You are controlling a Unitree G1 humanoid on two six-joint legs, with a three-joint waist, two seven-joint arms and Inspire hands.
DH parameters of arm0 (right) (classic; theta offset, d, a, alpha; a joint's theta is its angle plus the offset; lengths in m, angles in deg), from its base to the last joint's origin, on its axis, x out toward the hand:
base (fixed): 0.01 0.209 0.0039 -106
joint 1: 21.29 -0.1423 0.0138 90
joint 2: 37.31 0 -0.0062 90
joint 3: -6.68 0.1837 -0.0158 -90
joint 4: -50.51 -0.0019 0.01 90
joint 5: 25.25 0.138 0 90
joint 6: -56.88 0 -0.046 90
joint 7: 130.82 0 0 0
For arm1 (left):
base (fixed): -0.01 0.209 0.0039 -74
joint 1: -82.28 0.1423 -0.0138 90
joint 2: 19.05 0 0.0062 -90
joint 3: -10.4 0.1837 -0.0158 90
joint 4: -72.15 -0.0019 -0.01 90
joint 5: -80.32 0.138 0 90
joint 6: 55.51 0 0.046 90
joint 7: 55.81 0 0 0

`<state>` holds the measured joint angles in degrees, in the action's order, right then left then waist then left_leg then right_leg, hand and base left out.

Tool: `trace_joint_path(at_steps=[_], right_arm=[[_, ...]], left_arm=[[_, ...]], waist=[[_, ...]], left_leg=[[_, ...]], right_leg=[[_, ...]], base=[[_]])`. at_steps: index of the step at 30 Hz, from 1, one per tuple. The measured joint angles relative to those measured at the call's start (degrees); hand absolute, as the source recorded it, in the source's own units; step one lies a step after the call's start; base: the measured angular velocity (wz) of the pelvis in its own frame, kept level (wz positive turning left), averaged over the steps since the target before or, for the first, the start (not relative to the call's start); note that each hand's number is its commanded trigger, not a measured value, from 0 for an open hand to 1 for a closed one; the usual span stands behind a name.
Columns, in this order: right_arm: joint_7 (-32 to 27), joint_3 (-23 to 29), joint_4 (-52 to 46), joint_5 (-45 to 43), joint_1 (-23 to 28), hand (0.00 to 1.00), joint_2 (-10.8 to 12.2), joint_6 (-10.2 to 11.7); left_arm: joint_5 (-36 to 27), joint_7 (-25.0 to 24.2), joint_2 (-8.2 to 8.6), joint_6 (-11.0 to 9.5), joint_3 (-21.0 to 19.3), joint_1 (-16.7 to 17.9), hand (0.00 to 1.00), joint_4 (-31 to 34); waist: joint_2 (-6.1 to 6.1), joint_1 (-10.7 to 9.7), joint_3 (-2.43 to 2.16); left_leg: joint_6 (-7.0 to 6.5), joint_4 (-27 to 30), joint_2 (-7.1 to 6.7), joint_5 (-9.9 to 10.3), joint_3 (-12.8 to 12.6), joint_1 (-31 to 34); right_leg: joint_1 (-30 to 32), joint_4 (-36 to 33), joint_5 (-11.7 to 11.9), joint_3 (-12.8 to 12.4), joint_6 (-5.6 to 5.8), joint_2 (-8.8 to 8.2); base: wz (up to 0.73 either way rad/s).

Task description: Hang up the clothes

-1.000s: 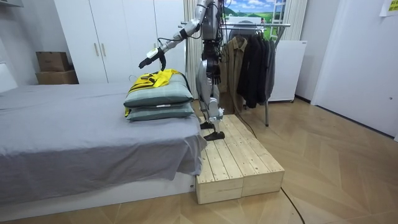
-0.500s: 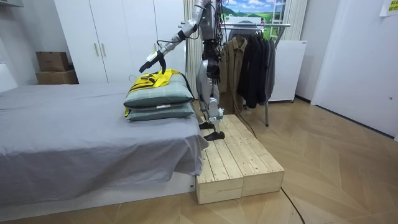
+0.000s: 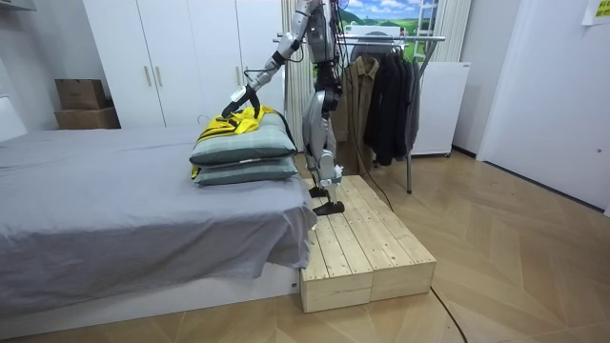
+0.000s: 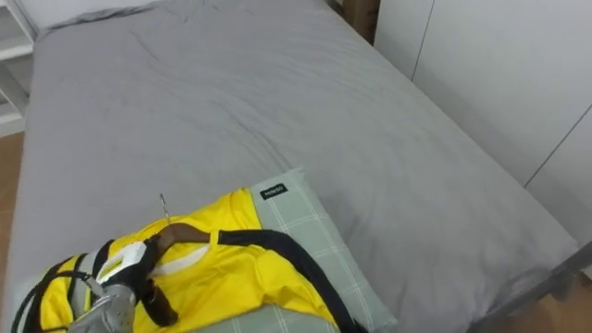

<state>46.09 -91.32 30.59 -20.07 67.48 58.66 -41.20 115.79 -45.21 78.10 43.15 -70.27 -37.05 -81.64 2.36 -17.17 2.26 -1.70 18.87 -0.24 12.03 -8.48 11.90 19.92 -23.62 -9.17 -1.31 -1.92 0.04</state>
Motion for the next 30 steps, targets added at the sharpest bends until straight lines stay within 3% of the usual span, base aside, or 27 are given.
trace_joint_path(at_steps=[7,12,23,30], right_arm=[[0.0,-0.3,1.5,1.6,-1.5,0.00,-0.3,1.1],[0.0,-0.3,1.5,2.1,-2.3,0.00,-0.9,1.0],[-2.1,-2.6,1.2,7.4,-3.2,0.00,-1.2,1.1],[-1.9,-5.5,1.0,12.2,-4.1,0.00,-1.1,1.4]], left_arm=[[-2.2,1.5,-0.10,-1.5,-0.1,-3.3,0.00,-1.0],[-4.7,2.8,-0.13,-2.2,0.0,-4.1,0.00,-1.1],[-10.4,5.3,-0.68,-5.0,1.2,-5.4,0.00,-5.5],[-11.2,8.0,-0.73,-5.1,1.1,-5.4,0.00,-6.0]], waist=[[-0.53,0.1,0.50],[-0.42,0.0,0.89],[-0.47,0.3,0.97],[-0.18,0.5,1.13]], left_leg=[[-0.36,4.3,-0.50,0.4,0.0,6.1],[-0.49,6.6,-0.43,2.0,-0.1,8.6],[-0.69,8.9,0.07,3.4,-0.7,9.4],[-0.75,8.8,0.39,3.7,-1.3,9.4]], right_leg=[[6.2,-4.5,-0.7,-0.2,0.04,-0.76],[8.7,-7.0,-1.0,-0.4,0.07,-0.77],[9.2,-8.2,-1.2,-0.9,0.18,-0.40],[9.4,-8.1,-1.4,-1.5,0.24,0.08]], base=[[0.05],[0.00],[-0.02],[-0.04]])
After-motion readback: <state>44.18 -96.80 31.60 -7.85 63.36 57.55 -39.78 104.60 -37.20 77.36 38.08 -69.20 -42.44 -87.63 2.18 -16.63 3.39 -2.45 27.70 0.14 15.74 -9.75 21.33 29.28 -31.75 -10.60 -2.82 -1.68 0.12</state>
